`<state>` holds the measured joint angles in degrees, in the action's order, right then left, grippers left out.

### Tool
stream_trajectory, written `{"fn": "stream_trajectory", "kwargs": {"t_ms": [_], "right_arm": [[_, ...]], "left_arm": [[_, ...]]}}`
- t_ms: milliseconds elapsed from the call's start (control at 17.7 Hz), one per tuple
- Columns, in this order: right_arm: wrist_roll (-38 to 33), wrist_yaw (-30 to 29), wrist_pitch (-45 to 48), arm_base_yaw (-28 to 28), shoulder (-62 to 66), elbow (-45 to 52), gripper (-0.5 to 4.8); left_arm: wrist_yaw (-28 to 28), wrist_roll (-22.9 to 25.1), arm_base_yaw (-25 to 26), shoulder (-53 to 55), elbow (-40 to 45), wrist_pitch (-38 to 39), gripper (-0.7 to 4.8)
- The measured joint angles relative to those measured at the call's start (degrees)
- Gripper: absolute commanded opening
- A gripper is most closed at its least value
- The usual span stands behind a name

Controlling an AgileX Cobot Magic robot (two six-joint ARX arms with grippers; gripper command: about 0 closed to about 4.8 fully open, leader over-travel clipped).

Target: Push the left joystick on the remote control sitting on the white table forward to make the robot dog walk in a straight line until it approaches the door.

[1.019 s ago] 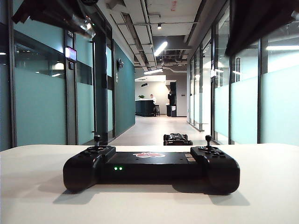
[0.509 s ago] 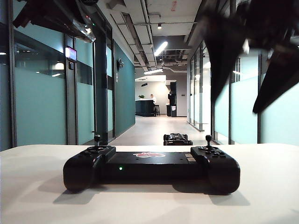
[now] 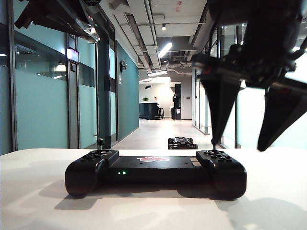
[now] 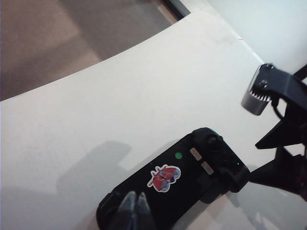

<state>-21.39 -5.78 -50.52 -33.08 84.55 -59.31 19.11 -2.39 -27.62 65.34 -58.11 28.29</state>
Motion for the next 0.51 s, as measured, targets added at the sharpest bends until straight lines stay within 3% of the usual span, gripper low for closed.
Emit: {"fn": "stream_trajectory", "kwargs": {"t_ms": [113, 509], "right_arm": [[0.0, -2.3, 1.1, 0.0, 0.4, 0.0, 3.69], [-2.1, -0.4, 1.6, -2.0, 1.8, 0.0, 3.69]], "left_arm": [[0.0, 0.0, 0.0, 0.0, 0.0, 0.0, -0.05], [0.3, 0.0, 0.0, 0.0, 0.0, -0.1, -0.05]]}}
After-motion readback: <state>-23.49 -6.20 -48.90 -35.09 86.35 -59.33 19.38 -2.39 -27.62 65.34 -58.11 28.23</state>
